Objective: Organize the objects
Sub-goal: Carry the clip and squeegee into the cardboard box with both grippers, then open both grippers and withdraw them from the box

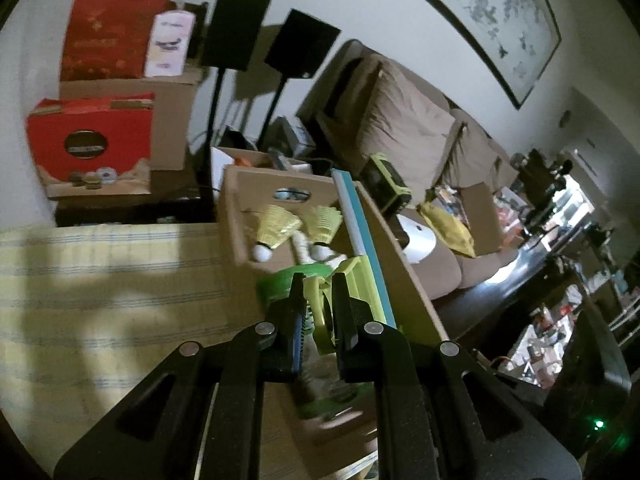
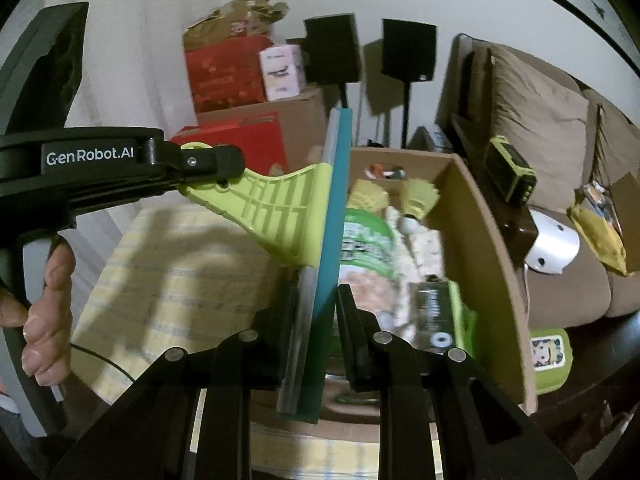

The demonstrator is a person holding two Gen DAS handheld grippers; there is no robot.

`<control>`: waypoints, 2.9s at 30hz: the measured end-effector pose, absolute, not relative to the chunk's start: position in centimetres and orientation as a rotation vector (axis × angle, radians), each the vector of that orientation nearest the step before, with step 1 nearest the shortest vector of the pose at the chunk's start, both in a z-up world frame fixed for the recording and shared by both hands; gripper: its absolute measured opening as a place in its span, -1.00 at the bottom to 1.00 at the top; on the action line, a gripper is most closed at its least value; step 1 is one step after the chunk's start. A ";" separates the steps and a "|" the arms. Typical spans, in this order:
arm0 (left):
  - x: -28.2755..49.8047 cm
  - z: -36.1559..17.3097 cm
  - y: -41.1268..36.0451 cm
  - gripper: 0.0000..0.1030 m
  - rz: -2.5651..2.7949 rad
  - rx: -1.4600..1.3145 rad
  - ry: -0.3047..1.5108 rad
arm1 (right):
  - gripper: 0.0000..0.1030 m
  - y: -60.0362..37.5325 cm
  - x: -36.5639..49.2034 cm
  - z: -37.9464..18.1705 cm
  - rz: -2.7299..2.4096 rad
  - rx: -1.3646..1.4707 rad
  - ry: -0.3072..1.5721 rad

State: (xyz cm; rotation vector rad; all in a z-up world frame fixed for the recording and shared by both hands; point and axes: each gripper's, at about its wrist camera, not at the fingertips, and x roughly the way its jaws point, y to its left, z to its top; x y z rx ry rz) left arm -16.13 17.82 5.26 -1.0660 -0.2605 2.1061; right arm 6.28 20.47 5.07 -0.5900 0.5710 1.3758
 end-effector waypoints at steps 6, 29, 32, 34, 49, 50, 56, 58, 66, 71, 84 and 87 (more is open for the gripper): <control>-16.0 4.4 22.0 -0.78 2.070 -1.075 -0.208 | -0.60 20.3 10.5 5.1 1.335 -0.582 0.607; -20.4 0.7 27.8 -0.79 2.034 -1.199 -0.103 | -0.60 25.7 16.9 1.2 1.345 -0.583 0.810; -20.7 0.1 28.1 -0.79 2.023 -1.218 -0.110 | -0.61 26.7 17.7 0.4 1.348 -0.586 0.855; -20.6 -0.2 28.2 -0.79 2.015 -1.221 -0.109 | -0.61 27.1 18.1 -0.1 1.342 -0.592 0.868; -18.1 1.5 27.4 -0.49 2.024 -1.150 -0.038 | -0.39 26.8 18.9 -1.5 1.301 -0.645 0.891; -17.9 1.6 27.1 -0.49 2.028 -1.144 -0.036 | -0.39 26.7 18.8 -1.4 1.297 -0.642 0.886; -16.7 2.8 24.7 -0.17 2.084 -1.083 0.013 | -0.35 25.5 18.3 -0.1 1.284 -0.617 0.845; -16.2 3.1 23.7 -0.06 2.099 -1.067 0.026 | -0.32 25.1 18.1 0.4 1.280 -0.610 0.829; -14.4 3.9 19.6 0.44 2.155 -1.030 -0.004 | 0.00 23.3 15.8 3.1 1.269 -0.559 0.725; -13.8 3.9 17.2 0.52 2.193 -1.028 -0.001 | 0.25 22.5 13.1 4.6 1.289 -0.565 0.645; -11.8 2.9 10.5 0.84 2.327 -1.001 -0.003 | 0.69 21.3 8.4 4.4 1.318 -0.581 0.558; -11.2 2.5 9.3 0.85 2.331 -1.015 0.001 | 0.90 21.0 7.5 4.4 1.325 -0.571 0.545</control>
